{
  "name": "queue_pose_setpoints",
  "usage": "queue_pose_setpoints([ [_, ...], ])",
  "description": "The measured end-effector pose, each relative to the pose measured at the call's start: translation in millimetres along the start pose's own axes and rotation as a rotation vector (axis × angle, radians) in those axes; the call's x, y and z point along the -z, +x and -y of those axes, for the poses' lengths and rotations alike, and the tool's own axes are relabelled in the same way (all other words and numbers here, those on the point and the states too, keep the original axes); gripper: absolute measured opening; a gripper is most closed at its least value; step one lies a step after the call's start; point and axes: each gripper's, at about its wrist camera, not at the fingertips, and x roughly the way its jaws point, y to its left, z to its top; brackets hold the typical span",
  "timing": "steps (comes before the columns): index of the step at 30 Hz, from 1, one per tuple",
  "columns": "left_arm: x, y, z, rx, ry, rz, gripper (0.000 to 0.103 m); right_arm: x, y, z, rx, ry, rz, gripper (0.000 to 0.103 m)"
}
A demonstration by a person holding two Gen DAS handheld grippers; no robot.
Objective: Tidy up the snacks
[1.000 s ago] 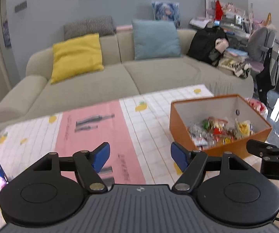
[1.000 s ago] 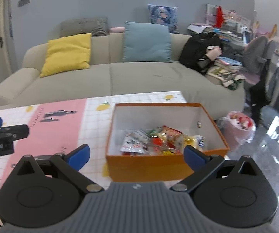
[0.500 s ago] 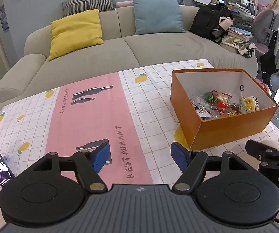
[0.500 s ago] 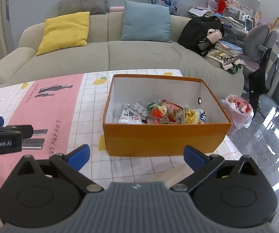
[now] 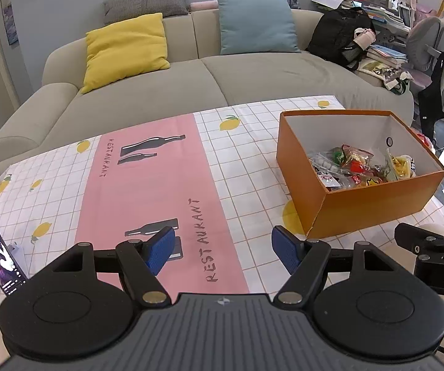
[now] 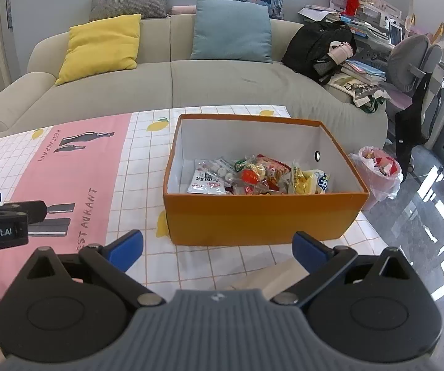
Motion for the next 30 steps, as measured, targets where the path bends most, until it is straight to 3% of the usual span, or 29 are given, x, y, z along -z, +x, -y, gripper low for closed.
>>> queue_pose_setpoints([
  [30,-1.3,-5.1,-2.7,-0.003,-0.032,0.006,0.084,-0.1,0.7,-4.1,-0.008,-0.01,-0.008,0.1],
])
